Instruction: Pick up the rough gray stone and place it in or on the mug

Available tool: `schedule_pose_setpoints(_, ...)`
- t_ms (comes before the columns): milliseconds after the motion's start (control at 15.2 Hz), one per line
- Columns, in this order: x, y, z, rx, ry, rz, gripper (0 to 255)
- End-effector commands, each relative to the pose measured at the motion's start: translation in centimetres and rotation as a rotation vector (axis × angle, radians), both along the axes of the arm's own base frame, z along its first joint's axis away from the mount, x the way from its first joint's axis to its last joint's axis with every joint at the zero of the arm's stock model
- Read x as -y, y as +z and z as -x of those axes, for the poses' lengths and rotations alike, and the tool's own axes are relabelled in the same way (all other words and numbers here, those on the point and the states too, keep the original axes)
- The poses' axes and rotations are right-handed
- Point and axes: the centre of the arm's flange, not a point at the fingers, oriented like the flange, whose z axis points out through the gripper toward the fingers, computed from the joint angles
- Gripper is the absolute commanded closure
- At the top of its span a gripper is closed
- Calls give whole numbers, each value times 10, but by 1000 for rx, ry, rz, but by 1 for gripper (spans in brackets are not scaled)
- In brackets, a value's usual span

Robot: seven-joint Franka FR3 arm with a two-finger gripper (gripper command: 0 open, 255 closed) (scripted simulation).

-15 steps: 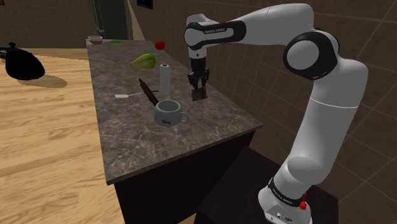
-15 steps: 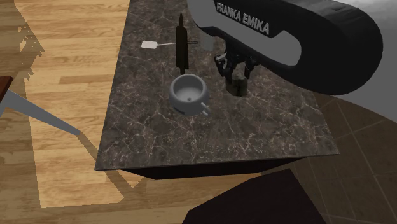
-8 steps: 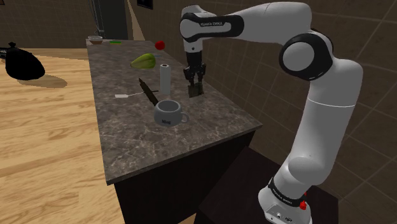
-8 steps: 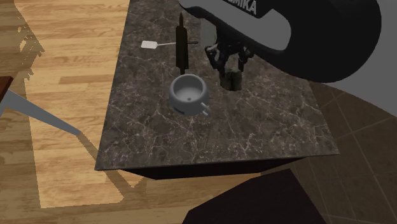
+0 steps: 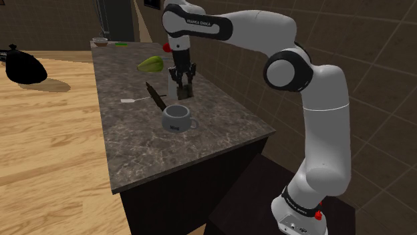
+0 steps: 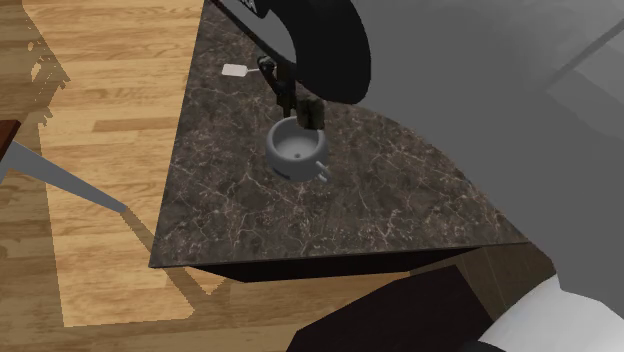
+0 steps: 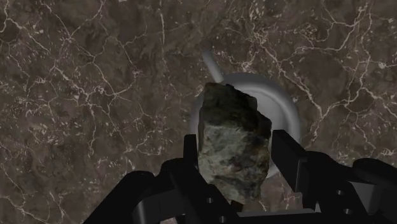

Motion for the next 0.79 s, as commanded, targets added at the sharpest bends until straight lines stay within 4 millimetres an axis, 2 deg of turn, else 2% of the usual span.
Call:
schedule_pose_setpoints(0,-21,0,-11,0,-1,0,255)
schedule_pose_setpoints(462,-21,-37,-11,0,-1,0,255)
schedule_pose_setpoints(528,-21,-33,-10,0,-1,0,255)
schedule_pose_setpoints(594,-21,-33,-10,0,-1,0,0)
schedule_pose_setpoints(726,-10,-56,-4,76,50,-70,0)
